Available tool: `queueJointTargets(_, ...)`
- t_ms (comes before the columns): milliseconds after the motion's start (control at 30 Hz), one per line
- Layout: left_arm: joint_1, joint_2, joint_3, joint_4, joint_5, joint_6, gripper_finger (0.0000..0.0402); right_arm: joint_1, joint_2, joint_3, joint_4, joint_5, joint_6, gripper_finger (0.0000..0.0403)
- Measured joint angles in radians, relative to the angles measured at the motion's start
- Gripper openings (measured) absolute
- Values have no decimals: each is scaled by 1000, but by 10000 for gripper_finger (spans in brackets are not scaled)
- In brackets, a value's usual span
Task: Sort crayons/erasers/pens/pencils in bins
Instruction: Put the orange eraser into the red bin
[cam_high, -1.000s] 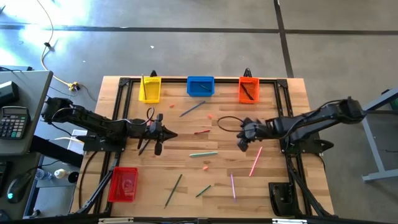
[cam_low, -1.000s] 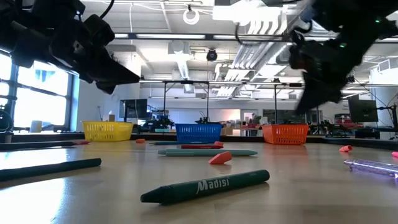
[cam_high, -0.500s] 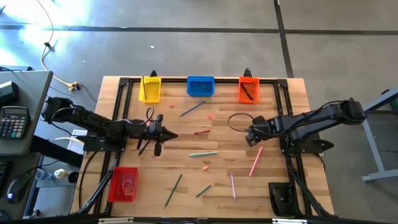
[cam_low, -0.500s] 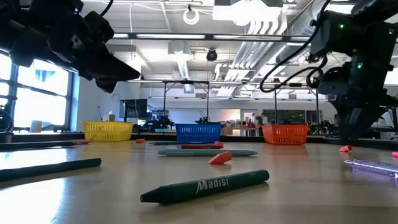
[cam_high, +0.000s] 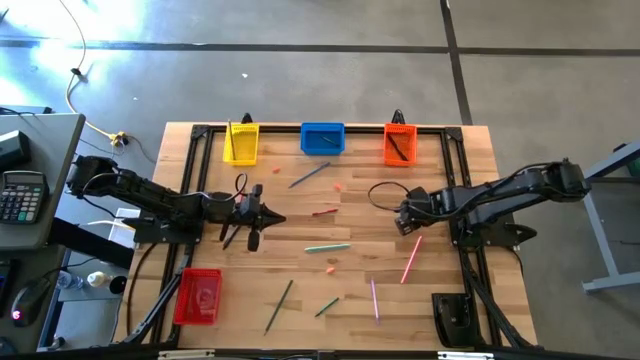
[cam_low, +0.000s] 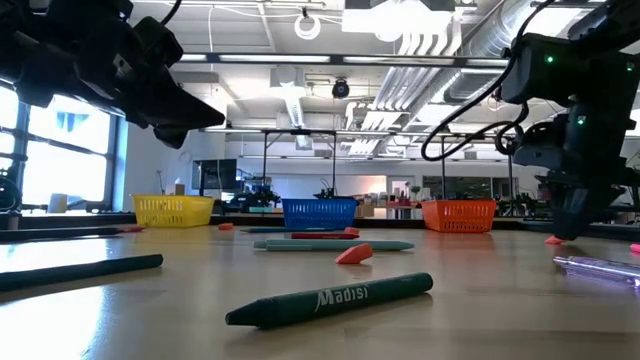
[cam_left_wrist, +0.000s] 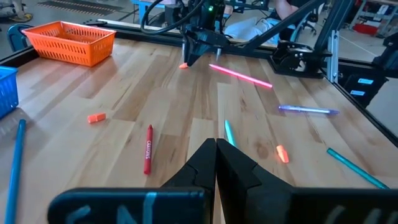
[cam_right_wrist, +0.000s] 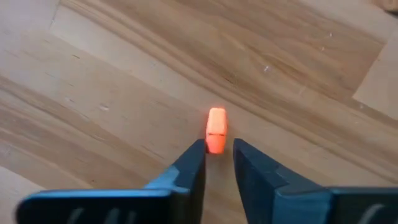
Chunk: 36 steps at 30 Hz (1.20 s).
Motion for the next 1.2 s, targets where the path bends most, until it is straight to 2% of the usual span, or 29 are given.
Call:
queueJointTargets(233, 0, 0, 0, 0, 0, -16, 0, 0, 0, 0, 0, 11, -53, 6)
queueJointTargets(467, 0, 0, 0, 0, -1, -38, 0, 1, 1, 6, 8, 18, -117, 2)
queueJointTargets(633, 1, 0, 0, 4, -2, -78, 0, 34, 1, 61, 43, 35, -191, 2)
queueJointTargets(900, 0, 0, 1, 22, -20, -105, 12, 89, 33, 74, 555, 107, -528, 2)
queueJointTargets(1133, 0, 0, 36, 24, -51, -115, 66, 80, 162, 74, 990, 98, -842, 2)
queueJointTargets(1200, 0, 0, 57, 25, -51, -121, 83, 68, 208, 74, 1129, 62, -932, 2)
